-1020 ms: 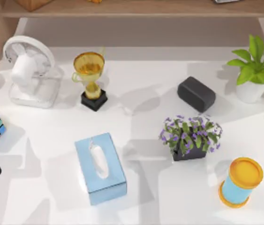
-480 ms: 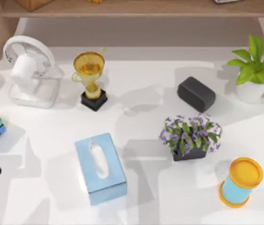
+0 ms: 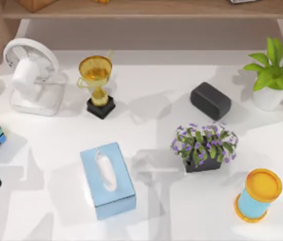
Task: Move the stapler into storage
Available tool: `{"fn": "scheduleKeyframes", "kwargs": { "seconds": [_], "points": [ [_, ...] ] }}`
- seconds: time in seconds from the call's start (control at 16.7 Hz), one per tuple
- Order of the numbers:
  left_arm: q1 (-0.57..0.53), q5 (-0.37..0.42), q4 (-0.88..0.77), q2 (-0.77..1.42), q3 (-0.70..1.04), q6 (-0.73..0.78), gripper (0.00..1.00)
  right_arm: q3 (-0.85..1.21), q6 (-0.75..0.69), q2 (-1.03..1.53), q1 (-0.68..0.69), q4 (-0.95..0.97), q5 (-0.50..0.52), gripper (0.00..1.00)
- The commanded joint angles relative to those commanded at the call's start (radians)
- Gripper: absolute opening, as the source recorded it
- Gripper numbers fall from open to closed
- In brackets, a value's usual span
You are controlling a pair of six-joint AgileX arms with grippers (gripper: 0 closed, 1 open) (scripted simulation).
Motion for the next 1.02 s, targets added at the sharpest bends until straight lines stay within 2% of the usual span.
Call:
{"fn": "scheduleKeyframes", "kwargs": {
  "seconds": [0.6, 1.02],
  "points": [
    [0.000, 0.000, 0.000, 0.000, 0.000, 0.000, 1.00, -0.107, -0.128, 0.193, 0.010, 0.073, -0.024, 0.00],
    [0.000, 0.000, 0.000, 0.000, 0.000, 0.000, 1.00, -0.128, -0.137, 0.194, 0.008, 0.071, -0.023, 0.00]
  ]
}}
